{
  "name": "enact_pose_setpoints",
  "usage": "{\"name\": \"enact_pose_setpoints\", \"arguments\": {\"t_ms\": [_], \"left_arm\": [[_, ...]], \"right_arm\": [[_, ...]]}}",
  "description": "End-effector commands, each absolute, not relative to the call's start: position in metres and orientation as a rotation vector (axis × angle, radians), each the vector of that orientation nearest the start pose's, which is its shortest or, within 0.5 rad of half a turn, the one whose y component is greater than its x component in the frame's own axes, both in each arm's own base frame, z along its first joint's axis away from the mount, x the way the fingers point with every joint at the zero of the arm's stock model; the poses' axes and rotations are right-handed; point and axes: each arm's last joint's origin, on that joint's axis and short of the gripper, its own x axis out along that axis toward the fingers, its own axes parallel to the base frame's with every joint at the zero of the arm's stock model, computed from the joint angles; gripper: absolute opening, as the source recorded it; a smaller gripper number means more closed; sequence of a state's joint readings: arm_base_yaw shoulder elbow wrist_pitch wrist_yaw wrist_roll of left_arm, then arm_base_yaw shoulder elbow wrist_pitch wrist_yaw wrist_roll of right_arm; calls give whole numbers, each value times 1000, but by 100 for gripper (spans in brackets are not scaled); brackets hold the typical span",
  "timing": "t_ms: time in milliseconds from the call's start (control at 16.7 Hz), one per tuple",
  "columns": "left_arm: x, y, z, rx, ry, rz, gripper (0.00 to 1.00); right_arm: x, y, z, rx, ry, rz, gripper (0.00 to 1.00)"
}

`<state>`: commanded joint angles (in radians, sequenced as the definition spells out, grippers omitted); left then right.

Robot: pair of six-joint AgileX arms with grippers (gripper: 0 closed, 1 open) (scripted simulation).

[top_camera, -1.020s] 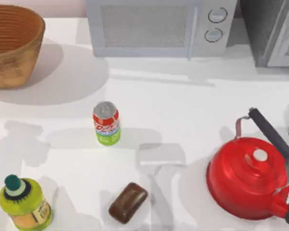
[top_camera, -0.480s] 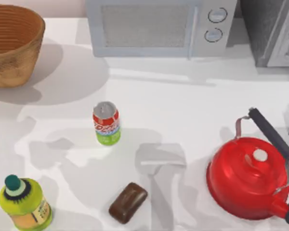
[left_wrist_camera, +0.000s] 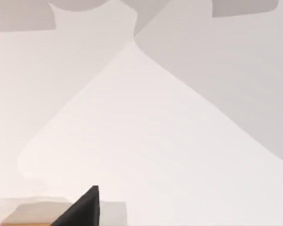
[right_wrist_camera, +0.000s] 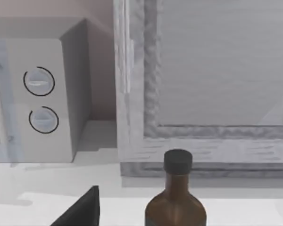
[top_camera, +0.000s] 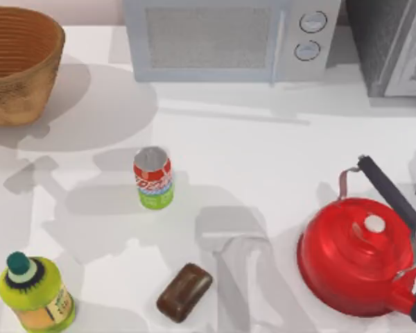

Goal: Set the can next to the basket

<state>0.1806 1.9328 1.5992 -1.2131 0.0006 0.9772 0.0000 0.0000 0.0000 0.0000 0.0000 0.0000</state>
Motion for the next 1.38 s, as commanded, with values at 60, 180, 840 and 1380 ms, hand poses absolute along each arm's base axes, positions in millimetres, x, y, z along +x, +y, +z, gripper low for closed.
{"name": "enact_pose_setpoints", "arguments": {"t_ms": [60,180,840,1380], "left_arm": [[369,72,222,628,1472,-620,100],[372,73,220,629,1480,-630,100],[373,73,172,631,1474,-627,100],[371,73,160,629,1480,-630,77]], "right_arm": [[106,-1,160,0,0,0,100],[106,-1,160,0,0,0,100],[106,-1,160,0,0,0,100],[106,-1,160,0,0,0,100]]}}
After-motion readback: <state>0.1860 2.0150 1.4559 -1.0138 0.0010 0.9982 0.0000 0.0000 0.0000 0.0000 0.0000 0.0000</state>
